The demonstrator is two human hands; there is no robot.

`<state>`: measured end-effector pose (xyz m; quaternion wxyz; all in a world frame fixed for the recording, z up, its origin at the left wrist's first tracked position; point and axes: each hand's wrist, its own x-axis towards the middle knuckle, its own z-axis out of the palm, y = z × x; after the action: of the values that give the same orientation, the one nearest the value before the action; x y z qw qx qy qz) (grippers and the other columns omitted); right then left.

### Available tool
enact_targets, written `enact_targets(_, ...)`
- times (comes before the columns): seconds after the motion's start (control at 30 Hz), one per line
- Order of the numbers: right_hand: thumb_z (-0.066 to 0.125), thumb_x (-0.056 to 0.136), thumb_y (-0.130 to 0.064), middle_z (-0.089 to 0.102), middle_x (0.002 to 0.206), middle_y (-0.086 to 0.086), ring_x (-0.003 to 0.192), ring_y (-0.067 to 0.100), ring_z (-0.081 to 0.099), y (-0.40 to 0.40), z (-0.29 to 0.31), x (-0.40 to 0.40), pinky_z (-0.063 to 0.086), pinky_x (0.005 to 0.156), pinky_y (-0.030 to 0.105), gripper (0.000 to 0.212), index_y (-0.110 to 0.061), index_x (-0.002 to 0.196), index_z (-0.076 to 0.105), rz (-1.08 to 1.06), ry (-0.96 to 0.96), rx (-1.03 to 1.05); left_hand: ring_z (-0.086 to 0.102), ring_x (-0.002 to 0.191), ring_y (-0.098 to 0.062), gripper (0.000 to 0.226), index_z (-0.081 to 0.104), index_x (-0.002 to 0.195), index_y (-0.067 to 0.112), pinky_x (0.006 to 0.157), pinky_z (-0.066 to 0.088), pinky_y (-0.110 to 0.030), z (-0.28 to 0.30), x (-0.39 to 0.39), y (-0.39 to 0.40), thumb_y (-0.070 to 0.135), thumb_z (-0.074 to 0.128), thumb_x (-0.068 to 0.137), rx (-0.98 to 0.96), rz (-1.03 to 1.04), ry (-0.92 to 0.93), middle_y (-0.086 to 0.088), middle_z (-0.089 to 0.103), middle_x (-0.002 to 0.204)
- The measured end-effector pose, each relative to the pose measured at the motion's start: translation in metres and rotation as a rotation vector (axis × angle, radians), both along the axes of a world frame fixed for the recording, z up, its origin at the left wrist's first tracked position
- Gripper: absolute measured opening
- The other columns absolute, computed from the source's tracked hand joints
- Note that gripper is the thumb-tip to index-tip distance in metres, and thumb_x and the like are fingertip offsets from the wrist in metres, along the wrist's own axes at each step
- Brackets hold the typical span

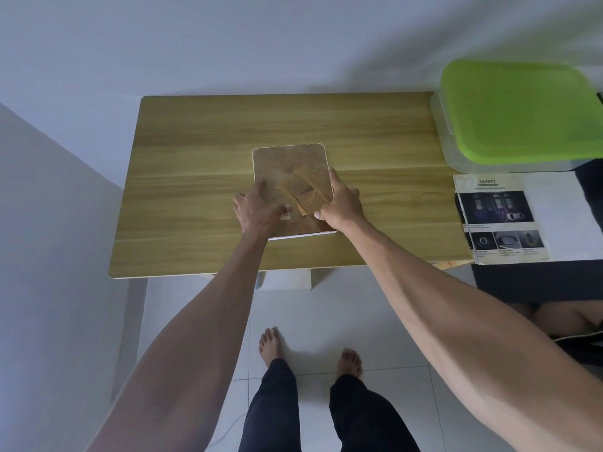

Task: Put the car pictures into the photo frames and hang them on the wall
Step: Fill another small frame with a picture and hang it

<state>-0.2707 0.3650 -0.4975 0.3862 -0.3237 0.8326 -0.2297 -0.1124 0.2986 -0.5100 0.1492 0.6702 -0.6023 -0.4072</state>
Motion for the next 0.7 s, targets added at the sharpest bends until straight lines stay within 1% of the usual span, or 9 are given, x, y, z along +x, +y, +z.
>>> enact_targets(0.1,0.080,0.079,-0.002,0.044,0.148,0.012,0.126,0.028,0.054,0.003,0.007,-0.003,0.047,0.091,0.027,0.110,-0.035,0.160,0.013,-0.040,-0.078,-0.031,0.052,0.108,-0.026,0.087,0.047,0.147,0.033,0.105,0.045,-0.034,0.004,0.001,0.005,0.024,0.087,0.070,-0.001,0.043,0.114,-0.011,0.041,0.127)
enact_targets(0.2,0.077,0.076,0.007,0.051,0.148,0.005,0.119,0.022,0.061,0.006,0.015,-0.010,0.045,0.087,0.023,0.104,-0.024,0.159,0.022,-0.105,-0.232,-0.098,0.050,0.104,-0.019,0.084,0.048,0.147,0.029,0.097,0.044,-0.026,0.007,0.005,0.011,0.018,0.086,0.072,0.009,0.048,0.220,-0.008,0.039,0.126)
enact_targets(0.27,0.073,0.075,0.012,0.064,0.129,0.004,0.099,0.015,0.068,0.010,0.019,-0.013,0.047,0.075,0.020,0.093,-0.021,0.154,0.037,-0.146,-0.309,-0.136,0.050,0.104,-0.017,0.084,0.049,0.147,0.029,0.098,0.043,-0.024,0.010,0.006,0.014,0.017,0.086,0.073,0.009,0.037,0.262,-0.006,0.039,0.123)
enact_targets(0.33,0.072,0.075,0.013,0.071,0.109,0.003,0.082,0.011,0.069,0.012,0.025,-0.017,0.050,0.068,0.021,0.087,-0.020,0.150,0.043,-0.192,-0.391,-0.183,0.051,0.104,-0.016,0.083,0.050,0.146,0.030,0.098,0.043,-0.024,0.013,0.006,0.014,0.020,0.087,0.073,0.010,0.024,0.287,-0.005,0.040,0.121)
enact_targets(0.43,0.069,0.080,0.011,0.074,0.096,0.008,0.071,0.012,0.071,0.010,0.037,-0.024,0.056,0.061,0.024,0.078,-0.024,0.147,0.049,-0.250,-0.513,-0.317,0.063,0.105,-0.017,0.079,0.061,0.135,0.036,0.100,0.052,-0.033,0.022,0.007,0.007,0.029,0.090,0.062,0.002,0.028,0.372,-0.006,0.056,0.123)
enact_targets(0.5,0.071,0.080,0.006,0.067,0.088,0.016,0.072,0.023,0.065,0.007,0.048,-0.027,0.055,0.064,0.032,0.074,-0.030,0.142,0.055,-0.218,-0.515,-0.419,0.071,0.100,-0.020,0.066,0.069,0.125,0.035,0.093,0.058,-0.039,0.029,0.006,0.004,0.021,0.090,0.064,0.009,0.042,0.468,-0.005,0.071,0.112)
enact_targets(0.53,0.072,0.078,0.000,0.060,0.082,0.015,0.072,0.025,0.057,0.005,0.054,-0.028,0.050,0.065,0.035,0.072,-0.033,0.139,0.057,-0.195,-0.485,-0.466,0.073,0.096,-0.021,0.059,0.071,0.122,0.033,0.091,0.059,-0.040,0.034,0.005,0.004,0.016,0.088,0.068,0.018,0.038,0.514,-0.005,0.074,0.107)
enact_targets(0.6,0.073,0.074,-0.009,0.047,0.076,0.010,0.070,0.024,0.047,0.001,0.065,-0.029,0.043,0.063,0.036,0.068,-0.040,0.134,0.061,-0.180,-0.406,-0.535,0.072,0.087,-0.019,0.048,0.074,0.118,0.030,0.090,0.060,-0.044,0.046,0.000,0.004,0.014,0.085,0.074,0.026,0.020,0.590,-0.005,0.076,0.103)
enact_targets(0.7,0.068,0.076,-0.010,0.035,0.071,0.000,0.065,0.017,0.038,0.000,0.086,-0.027,0.038,0.060,0.032,0.062,-0.039,0.131,0.065,-0.181,-0.288,-0.612,0.069,0.087,-0.018,0.041,0.075,0.118,0.026,0.092,0.058,-0.046,0.062,-0.008,0.002,0.012,0.081,0.080,0.023,-0.024,0.666,-0.009,0.076,0.107)
